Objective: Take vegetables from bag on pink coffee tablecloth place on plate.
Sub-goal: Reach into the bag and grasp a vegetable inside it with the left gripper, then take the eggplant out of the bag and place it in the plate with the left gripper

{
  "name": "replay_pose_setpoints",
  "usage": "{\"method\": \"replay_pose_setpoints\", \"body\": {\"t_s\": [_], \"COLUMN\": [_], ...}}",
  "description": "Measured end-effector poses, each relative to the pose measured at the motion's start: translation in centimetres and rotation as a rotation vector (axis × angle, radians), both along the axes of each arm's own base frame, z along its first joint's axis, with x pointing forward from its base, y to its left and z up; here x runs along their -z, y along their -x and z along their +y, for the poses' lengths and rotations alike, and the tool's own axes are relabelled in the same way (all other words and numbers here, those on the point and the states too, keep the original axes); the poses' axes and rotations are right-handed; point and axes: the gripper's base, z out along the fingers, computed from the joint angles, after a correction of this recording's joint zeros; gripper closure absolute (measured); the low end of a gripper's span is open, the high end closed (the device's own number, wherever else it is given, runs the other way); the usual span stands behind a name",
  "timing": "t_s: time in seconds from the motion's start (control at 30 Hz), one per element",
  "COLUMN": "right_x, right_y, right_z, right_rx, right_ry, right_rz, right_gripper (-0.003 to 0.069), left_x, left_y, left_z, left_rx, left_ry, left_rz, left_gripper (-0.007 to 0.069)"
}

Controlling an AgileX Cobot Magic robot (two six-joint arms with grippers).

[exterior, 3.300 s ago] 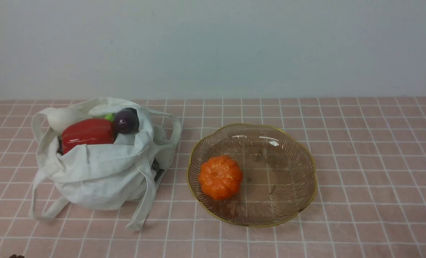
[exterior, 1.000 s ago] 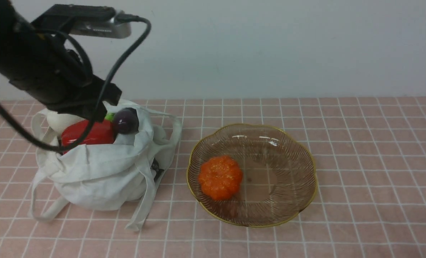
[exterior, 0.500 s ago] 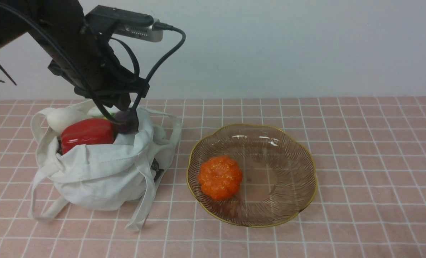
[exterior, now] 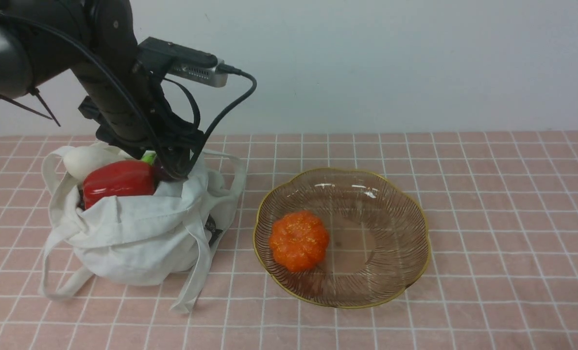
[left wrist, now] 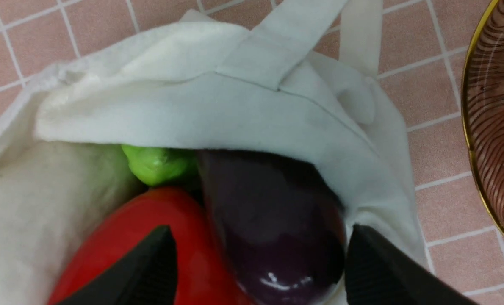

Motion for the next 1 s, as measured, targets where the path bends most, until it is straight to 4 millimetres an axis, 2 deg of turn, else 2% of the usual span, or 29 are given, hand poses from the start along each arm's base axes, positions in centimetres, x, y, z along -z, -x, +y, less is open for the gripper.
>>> {"method": "replay_pose_setpoints", "body": {"t_s": [0.17, 0.37, 0.47, 0.57, 0.7, 1.0], "right_x": [0.0, 0.0, 0.0, 0.0, 0.0, 0.0], "right_y": [0.0, 0.0, 0.0, 0.0, 0.0, 0.0], "right_z": [0.0, 0.0, 0.0, 0.0, 0.0, 0.0], "right_rx": [0.0, 0.0, 0.0, 0.0, 0.0, 0.0], "right_ry": [0.0, 0.0, 0.0, 0.0, 0.0, 0.0], "right_rz": [0.0, 0.0, 0.0, 0.0, 0.0, 0.0], "right_gripper": [0.0673, 0.0673, 0.0673, 0.0673, 0.0673, 0.0673], "left_x": [0.8, 0.7, -0.5, -2.8, -4.8, -7.4], "left_y": [-0.3, -0.3, 0.0, 0.7, 1.5, 3.0], "left_z": [-0.1, -0.1, 0.2, 0.8, 1.2, 1.5], "left_rx": [0.006, 0.01, 0.009, 0.001, -0.007, -0.013], "left_ry": [-0.016, -0.03, -0.06, -0.104, -0.109, -0.09], "left_rz": [0.015, 0.013, 0.022, 0.016, -0.006, -0.06], "left_gripper": [0.029, 0.0292, 0.0292, 0.0292, 0.0292, 0.0292]}}
